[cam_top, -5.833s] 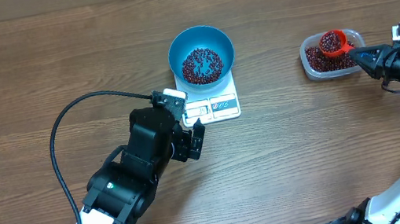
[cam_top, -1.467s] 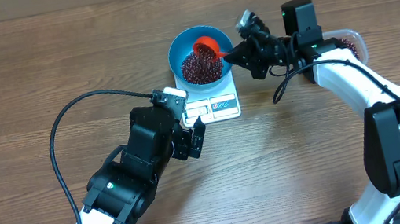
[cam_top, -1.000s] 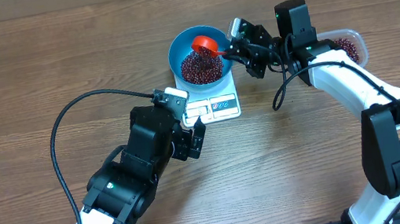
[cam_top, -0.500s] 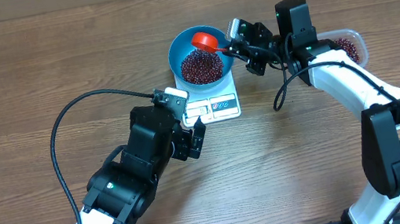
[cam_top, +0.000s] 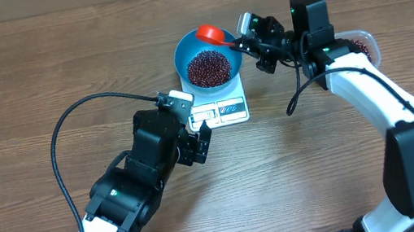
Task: Scoop item into bowl and weigh 150g on scale
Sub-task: 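Move the empty scoop right back to the bean tub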
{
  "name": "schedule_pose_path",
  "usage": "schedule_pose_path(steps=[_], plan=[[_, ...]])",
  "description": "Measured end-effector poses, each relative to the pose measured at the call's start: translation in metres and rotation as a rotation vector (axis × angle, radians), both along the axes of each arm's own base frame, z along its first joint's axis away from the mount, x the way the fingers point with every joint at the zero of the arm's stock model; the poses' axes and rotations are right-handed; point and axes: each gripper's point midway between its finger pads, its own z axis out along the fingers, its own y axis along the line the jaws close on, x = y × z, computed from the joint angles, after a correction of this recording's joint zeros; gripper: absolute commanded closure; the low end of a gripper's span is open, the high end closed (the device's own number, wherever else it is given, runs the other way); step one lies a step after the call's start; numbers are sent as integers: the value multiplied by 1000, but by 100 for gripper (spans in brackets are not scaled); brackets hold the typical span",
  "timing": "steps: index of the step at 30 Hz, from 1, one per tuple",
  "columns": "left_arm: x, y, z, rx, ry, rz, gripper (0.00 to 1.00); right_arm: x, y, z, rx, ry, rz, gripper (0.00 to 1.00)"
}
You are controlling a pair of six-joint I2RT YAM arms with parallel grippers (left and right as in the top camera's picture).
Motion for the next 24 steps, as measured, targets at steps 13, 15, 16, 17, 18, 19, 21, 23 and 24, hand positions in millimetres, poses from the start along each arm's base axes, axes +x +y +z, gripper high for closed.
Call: schedule_pose_path(steps=[13, 15, 16, 17, 18, 19, 21, 23, 24], plan=[[-2, 1, 7, -13, -19, 0, 0, -10, -43, 80, 201, 161, -344, 97], [-2, 1, 7, -13, -19, 0, 0, -12, -58, 90, 216, 175, -429, 97], [-2, 1, 7, -12, -19, 0, 0, -15, -66, 95, 222, 181, -475, 97], [-2, 1, 7, -13, -19, 0, 0, -19, -74, 102, 226, 182, -524, 97], [-2, 1, 7, -13, -19, 1, 0, -23, -80, 105, 225, 188, -554, 97], [-2, 1, 7, -13, -20, 1, 0, -27, -85, 109, 225, 188, -585, 97], [-2, 1, 7, -13, -20, 1, 0, -37, -96, 114, 216, 195, -646, 97], [-2, 1, 7, -13, -20, 1, 0, -44, -107, 114, 197, 204, -715, 97], [-2, 1, 7, -13, -20, 0, 0, -46, -113, 111, 182, 217, -753, 97]])
